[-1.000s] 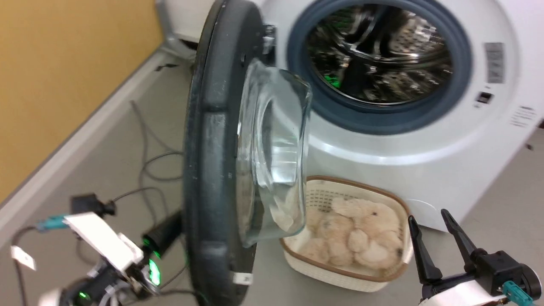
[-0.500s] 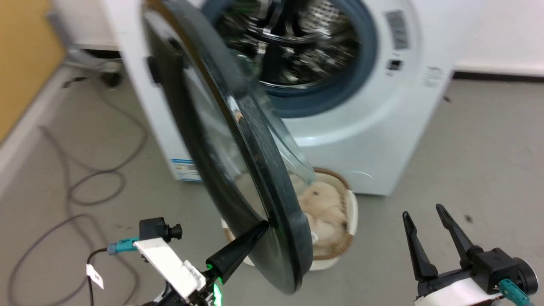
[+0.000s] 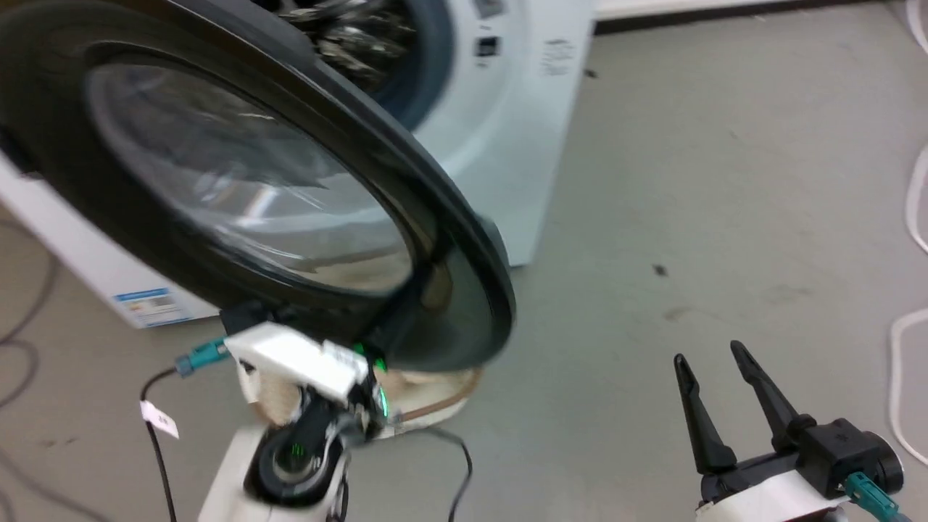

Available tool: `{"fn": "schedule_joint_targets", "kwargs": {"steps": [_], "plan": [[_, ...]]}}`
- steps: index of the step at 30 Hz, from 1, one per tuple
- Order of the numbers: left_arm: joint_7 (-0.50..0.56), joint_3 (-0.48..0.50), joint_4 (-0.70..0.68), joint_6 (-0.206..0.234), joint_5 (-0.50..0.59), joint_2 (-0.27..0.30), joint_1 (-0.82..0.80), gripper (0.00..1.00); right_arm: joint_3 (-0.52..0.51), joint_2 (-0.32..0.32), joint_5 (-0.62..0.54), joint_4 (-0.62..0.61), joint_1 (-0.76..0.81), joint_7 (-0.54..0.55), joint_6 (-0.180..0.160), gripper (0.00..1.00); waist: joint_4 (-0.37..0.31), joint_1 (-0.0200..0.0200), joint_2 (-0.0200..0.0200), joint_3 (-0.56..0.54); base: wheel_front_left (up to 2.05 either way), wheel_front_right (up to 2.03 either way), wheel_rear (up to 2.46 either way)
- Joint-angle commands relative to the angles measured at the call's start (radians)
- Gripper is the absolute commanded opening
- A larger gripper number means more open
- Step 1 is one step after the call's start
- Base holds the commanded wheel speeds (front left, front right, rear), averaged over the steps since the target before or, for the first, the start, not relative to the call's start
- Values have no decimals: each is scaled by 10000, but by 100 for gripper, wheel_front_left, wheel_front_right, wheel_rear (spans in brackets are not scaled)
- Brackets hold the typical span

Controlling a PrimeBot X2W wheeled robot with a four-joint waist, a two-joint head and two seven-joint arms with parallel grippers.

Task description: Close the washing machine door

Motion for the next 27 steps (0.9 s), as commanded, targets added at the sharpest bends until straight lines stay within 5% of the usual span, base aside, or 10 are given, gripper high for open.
{"fn": "schedule_joint_targets", "kwargs": {"steps": [1, 11, 19, 27], "plan": [[-438, -22, 408, -73, 126, 9, -542, 0, 38, 36, 116, 30, -155, -85, 6, 100, -587, 0, -1, 308, 0, 0, 0], [-2156, -440, 2622, -466, 195, 9, -2533, 0, 147, 36, 269, 199, -229, -145, 6, 100, -917, 0, -1, 279, 0, 0, 0], [-2162, -1274, 3127, -921, 791, 212, -2339, 0, -30, 37, 214, 111, -121, -157, 6, 100, -229, 0, -1, -131, 0, 0, 0], [-2685, -2881, 2062, -1045, 3308, 1658, -1082, 0, -233, 37, 63, 24, 0, -159, 6, 100, 942, 0, -1, -647, 0, 0, 0]]}}
